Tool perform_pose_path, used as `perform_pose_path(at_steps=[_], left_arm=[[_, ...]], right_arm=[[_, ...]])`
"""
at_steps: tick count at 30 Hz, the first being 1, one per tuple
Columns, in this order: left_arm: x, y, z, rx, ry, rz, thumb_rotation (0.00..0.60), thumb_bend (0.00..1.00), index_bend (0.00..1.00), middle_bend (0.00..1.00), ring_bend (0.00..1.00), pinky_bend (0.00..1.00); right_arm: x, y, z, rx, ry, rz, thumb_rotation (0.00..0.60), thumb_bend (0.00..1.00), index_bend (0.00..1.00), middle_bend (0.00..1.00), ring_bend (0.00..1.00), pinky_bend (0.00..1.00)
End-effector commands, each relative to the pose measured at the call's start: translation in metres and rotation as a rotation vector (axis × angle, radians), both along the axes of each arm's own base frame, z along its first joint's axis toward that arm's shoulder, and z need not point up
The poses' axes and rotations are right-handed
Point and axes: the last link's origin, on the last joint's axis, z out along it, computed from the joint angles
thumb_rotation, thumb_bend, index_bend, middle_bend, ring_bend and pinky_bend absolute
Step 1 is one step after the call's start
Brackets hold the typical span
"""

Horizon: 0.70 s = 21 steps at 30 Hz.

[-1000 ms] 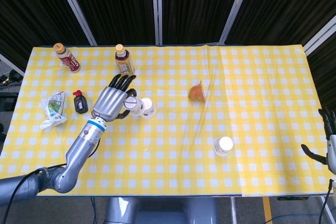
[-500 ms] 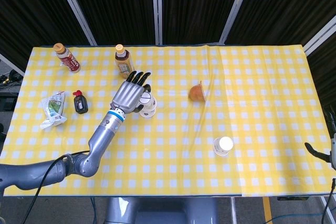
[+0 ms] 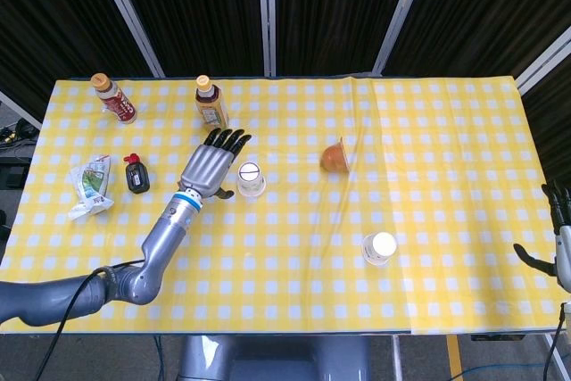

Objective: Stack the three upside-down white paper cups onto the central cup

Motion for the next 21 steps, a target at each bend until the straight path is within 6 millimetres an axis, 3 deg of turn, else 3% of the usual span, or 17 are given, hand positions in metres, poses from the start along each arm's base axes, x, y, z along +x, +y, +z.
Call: perform_pose_path(at_steps=[1,7,12,16,21], left_arm=[[-0.033,-0.023,0.029,0.072,-0.046,-0.008,0.6,0.1,0.0,0.0,0.0,0.0],[-0.075,-0.056,0.064,0.172,-0.059,0.014,0.6,0.1,0.0,0.0,0.0,0.0],[-0.126,-0.108,0.092,0.226,-0.042,0.077,0.6,0.1,0.0,0.0,0.0,0.0],[-0.148,-0.129,0.105,0.25,-0.046,0.102,0.6,0.1,0.0,0.0,0.0,0.0],[-0.161,-0.142,0.115,0.274,-0.061,0.126,0.6,0.1,0.0,0.0,0.0,0.0]], right_arm=[[0.001,-0.002,-0.004,0.005,0.007,0.004,0.6,0.07,0.0,0.0,0.0,0.0],[0.006,-0.007,-0.016,0.016,-0.027,0.029,0.6,0.08,0.12,0.0,0.0,0.0],[0.031,-0.017,-0.033,0.094,-0.052,0.092,0.6,0.08,0.17,0.0,0.0,0.0],[0.053,-0.022,-0.051,0.198,-0.075,0.115,0.6,0.08,0.18,0.0,0.0,0.0],[0.076,-0.028,-0.069,0.304,-0.067,0.134,0.6,0.08,0.18,0.0,0.0,0.0]])
